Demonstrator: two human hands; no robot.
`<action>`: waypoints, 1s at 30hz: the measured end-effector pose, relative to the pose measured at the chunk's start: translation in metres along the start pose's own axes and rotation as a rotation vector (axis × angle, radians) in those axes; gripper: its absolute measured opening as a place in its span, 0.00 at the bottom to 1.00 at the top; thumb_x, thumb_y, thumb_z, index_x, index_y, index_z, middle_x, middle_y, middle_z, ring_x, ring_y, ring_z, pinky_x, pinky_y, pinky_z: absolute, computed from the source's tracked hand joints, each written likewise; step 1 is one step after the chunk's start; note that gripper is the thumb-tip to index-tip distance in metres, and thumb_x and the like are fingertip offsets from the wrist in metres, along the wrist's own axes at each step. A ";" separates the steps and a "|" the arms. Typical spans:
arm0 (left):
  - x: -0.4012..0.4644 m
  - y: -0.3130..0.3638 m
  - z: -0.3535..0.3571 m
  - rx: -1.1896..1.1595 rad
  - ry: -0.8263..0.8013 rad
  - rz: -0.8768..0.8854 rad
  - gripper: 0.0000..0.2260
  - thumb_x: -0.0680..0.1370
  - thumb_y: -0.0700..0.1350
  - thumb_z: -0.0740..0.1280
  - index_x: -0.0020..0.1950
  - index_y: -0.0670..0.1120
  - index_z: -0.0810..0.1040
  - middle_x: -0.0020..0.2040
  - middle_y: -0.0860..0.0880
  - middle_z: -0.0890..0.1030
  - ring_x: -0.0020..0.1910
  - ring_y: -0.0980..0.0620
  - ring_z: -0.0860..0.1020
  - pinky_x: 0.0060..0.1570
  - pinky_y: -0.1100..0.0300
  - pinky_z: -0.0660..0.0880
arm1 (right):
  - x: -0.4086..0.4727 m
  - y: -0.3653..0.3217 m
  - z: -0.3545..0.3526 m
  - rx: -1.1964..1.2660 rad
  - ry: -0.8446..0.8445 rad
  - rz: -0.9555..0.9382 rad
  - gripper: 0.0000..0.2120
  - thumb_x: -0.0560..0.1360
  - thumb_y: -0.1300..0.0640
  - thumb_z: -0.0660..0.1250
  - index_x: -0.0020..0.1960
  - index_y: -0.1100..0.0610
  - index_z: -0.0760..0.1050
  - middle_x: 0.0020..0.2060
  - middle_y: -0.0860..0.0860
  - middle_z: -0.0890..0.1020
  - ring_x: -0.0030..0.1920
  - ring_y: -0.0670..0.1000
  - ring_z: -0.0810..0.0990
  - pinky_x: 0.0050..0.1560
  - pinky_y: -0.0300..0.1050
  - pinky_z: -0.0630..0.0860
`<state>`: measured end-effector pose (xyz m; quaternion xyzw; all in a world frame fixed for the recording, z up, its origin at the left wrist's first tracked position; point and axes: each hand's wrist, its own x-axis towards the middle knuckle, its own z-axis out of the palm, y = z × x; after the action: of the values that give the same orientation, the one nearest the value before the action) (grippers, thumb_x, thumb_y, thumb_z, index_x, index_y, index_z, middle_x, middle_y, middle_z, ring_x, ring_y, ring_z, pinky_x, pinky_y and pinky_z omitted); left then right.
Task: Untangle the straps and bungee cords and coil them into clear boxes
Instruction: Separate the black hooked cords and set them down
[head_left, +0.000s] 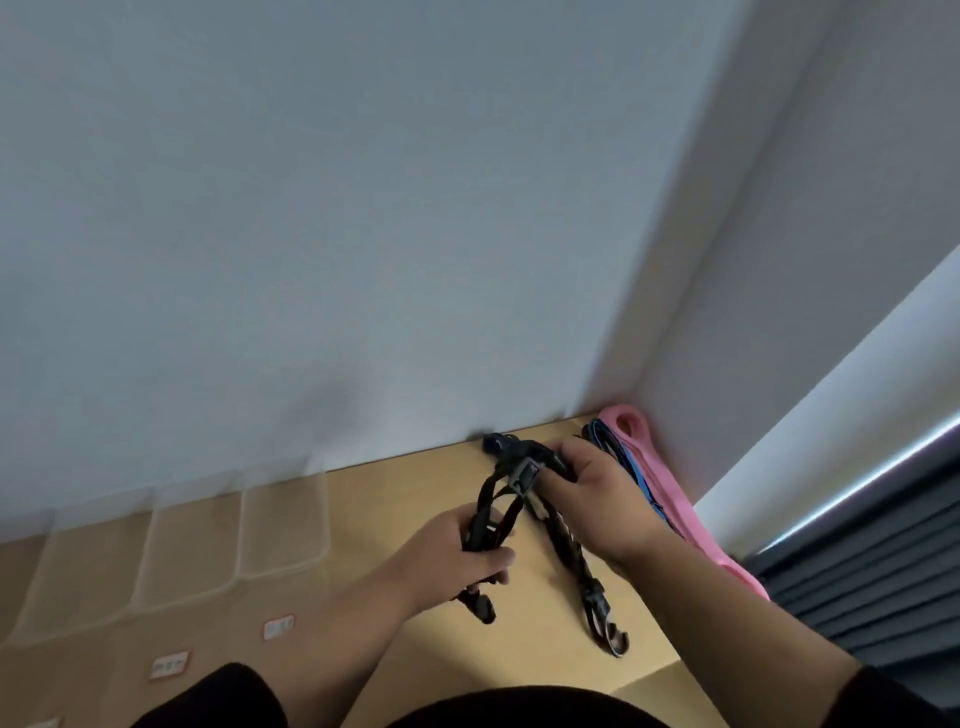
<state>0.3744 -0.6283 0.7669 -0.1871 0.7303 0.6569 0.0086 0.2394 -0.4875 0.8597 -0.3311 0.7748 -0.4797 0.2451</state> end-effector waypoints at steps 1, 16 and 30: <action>0.002 0.001 0.001 0.005 -0.040 0.002 0.11 0.71 0.56 0.73 0.50 0.54 0.79 0.38 0.49 0.84 0.33 0.51 0.80 0.39 0.55 0.79 | 0.002 -0.001 -0.009 -0.014 0.045 0.016 0.02 0.79 0.49 0.70 0.49 0.42 0.80 0.37 0.46 0.84 0.34 0.44 0.79 0.38 0.38 0.74; 0.037 0.014 -0.015 0.857 0.286 -0.050 0.17 0.76 0.59 0.67 0.35 0.49 0.71 0.33 0.52 0.77 0.33 0.53 0.77 0.29 0.60 0.63 | -0.021 0.086 -0.131 -0.706 -0.049 0.355 0.10 0.79 0.45 0.68 0.44 0.50 0.76 0.35 0.46 0.81 0.34 0.43 0.76 0.36 0.37 0.69; 0.048 0.104 0.090 0.648 0.299 0.179 0.08 0.75 0.45 0.71 0.46 0.58 0.77 0.44 0.57 0.80 0.44 0.58 0.78 0.43 0.60 0.75 | -0.059 0.121 -0.156 -0.388 -0.196 0.266 0.07 0.75 0.47 0.74 0.47 0.47 0.78 0.42 0.46 0.82 0.43 0.45 0.78 0.43 0.38 0.72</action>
<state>0.2795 -0.5472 0.8415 -0.2040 0.9071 0.3552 -0.0971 0.1359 -0.3134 0.8197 -0.3117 0.8618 -0.2510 0.3118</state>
